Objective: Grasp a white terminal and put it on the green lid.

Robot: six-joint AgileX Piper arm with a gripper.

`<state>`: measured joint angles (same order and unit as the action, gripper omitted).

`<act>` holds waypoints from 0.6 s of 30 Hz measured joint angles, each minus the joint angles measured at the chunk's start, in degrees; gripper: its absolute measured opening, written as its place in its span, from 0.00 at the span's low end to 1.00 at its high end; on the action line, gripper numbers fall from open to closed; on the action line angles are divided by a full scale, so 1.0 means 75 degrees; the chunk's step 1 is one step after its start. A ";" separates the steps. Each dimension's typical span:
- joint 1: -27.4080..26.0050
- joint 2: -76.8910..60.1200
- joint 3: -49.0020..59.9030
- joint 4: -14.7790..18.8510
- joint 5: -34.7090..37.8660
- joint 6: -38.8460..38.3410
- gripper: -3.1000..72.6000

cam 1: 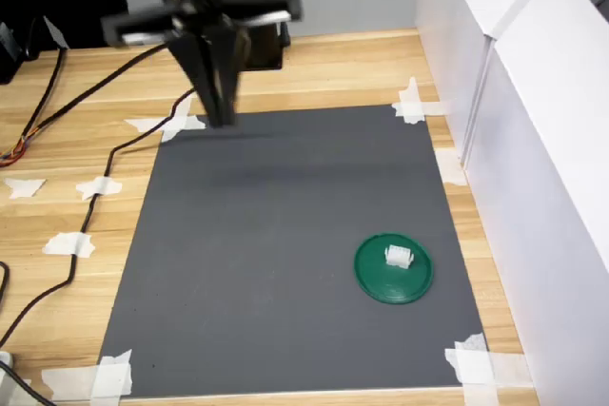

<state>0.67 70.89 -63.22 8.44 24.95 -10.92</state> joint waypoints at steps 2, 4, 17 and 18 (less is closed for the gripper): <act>-0.0314 -0.0939 0.1037 0.0023 -0.0855 -0.0031 0.03; -0.0485 -0.1807 0.2116 0.0083 -0.1583 -0.0066 0.02; -0.0556 -0.6633 0.7077 0.1193 -0.3255 -0.1194 0.02; -0.0556 -0.6829 0.7259 0.1200 -0.3255 -0.1216 0.02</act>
<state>-3.49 19.67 -8.77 17.43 0.54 -20.04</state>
